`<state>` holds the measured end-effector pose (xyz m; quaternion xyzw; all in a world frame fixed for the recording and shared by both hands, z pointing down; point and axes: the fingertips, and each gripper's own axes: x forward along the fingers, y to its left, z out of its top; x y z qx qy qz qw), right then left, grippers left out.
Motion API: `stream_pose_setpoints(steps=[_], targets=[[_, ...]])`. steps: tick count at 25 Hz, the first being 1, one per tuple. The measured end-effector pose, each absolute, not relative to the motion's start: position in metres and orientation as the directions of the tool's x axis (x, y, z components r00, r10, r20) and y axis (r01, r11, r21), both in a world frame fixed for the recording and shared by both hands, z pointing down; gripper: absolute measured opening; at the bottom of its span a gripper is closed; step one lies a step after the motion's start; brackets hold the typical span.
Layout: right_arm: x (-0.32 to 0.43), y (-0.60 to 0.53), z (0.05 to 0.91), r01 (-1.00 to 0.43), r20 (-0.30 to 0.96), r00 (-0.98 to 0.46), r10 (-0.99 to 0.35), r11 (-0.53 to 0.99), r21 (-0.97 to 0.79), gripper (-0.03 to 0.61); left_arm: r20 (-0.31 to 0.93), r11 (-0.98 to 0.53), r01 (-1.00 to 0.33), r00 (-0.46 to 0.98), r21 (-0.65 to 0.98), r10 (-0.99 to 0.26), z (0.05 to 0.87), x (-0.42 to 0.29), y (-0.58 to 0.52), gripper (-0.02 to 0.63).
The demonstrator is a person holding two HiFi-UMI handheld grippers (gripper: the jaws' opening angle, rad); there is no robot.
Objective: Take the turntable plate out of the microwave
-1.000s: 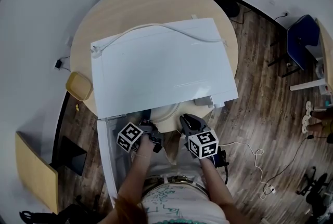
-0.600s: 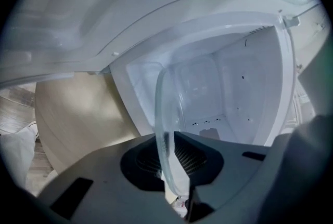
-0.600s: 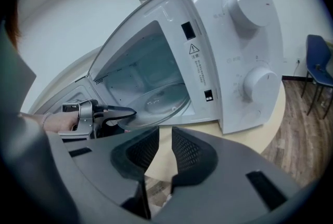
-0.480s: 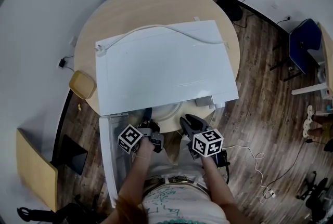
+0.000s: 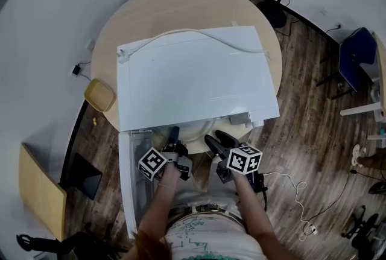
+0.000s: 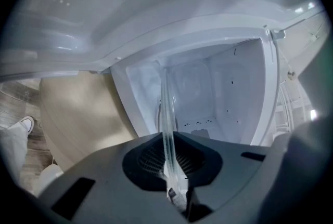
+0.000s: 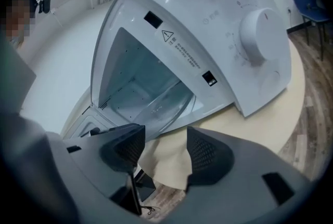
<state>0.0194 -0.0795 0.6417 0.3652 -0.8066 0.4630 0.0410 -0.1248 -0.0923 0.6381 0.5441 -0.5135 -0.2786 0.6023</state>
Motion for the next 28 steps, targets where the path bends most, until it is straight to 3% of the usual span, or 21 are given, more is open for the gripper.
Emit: stream_pose_setpoints(steps=[18, 28], targets=[[0.013, -0.101, 0.653, -0.479, 0.327, -0.782, -0.530, 0.177, -0.860, 0.247, 0.313, 0.245, -0.233, 0.330, 0.941, -0.891, 0.637, -0.117, -0.048, 0.038], [0.017, -0.124, 0.663, -0.415, 0.293, -0.801, -0.522, 0.131, -0.900, 0.133, 0.290, 0.220, -0.225, 0.353, 0.949, -0.889, 0.637, -0.100, -0.027, 0.041]])
